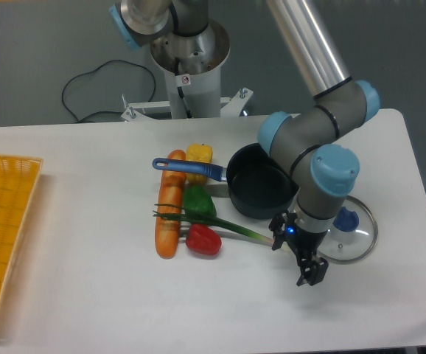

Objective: Pick up the green onion
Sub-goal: 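Move the gripper toward the white root end of the green onion, then lower the open gripper onto the green onion's root end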

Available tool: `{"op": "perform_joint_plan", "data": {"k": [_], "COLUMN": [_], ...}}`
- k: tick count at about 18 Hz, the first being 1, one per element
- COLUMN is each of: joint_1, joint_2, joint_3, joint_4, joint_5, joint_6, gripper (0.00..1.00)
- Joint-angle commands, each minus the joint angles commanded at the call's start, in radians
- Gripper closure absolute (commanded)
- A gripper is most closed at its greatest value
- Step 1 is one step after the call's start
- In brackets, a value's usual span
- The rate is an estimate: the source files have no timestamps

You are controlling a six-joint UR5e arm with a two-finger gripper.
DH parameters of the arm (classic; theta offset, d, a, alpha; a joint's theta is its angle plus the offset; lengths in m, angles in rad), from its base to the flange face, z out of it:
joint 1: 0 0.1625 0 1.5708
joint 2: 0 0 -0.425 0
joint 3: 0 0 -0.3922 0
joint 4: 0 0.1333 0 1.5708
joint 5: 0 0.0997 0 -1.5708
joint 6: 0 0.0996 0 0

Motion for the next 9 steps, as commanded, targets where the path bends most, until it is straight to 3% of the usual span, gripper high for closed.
{"op": "perform_joint_plan", "data": {"k": [5,9], "joint_1": [0.005,0.003], "joint_2": [0.000,0.008], "joint_3": [-0.015,-0.038], "joint_4": [-0.006,-0.015], "joint_5": [0.011,0.138], "joint_6": [0.062,0.132], "gripper": [0.00,0.00]}}
